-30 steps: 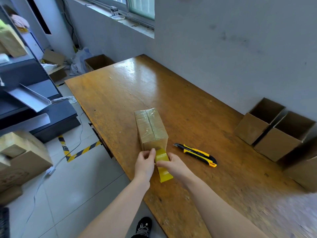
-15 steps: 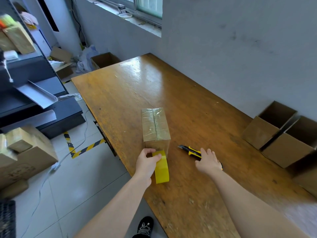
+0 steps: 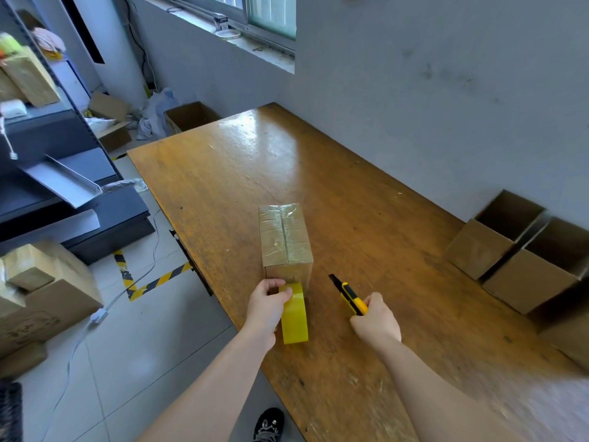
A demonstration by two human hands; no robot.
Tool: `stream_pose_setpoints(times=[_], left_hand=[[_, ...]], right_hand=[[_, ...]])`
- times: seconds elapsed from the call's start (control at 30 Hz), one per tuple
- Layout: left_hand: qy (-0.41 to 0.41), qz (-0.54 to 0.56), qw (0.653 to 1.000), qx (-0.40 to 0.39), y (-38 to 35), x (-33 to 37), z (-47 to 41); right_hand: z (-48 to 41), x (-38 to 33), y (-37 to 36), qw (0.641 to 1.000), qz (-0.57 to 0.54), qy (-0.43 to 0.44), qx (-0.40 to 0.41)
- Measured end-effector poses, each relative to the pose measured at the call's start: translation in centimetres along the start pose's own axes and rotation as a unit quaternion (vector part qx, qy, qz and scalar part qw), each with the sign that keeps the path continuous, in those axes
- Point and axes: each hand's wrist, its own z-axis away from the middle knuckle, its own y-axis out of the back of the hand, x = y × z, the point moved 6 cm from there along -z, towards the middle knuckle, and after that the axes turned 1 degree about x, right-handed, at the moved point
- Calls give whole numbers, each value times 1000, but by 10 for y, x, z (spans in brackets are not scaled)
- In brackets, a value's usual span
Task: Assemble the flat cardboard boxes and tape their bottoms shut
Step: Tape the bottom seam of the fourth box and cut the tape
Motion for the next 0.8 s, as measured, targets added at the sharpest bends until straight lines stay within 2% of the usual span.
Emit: stream_pose_setpoints(times=[0.07, 0.17, 0.27, 0.37, 0.5, 0.67, 0.8], left_hand=[[2, 4, 1000, -1, 0, 0, 0], [-2, 16, 1000, -5, -1, 0, 0], [-8, 19, 1000, 1, -1, 1, 0], [-16, 21, 1000, 4, -1, 2, 1], [-11, 20, 1000, 2, 0, 1, 1], [-11, -8, 1000, 7, 1, 1, 2], [-17, -19, 1000, 14, 2, 2, -1]], right_hand=[[11, -12, 14, 994, -41, 59, 85], [28, -44, 37, 964, -81, 194, 163], [43, -77, 44, 907, 12, 365, 209], [54, -97, 40, 853, 111, 453, 233], [60, -113, 33, 822, 232, 471, 221], [60, -113, 36, 847, 288, 420, 149], [62, -118, 40, 848, 329, 390, 145]])
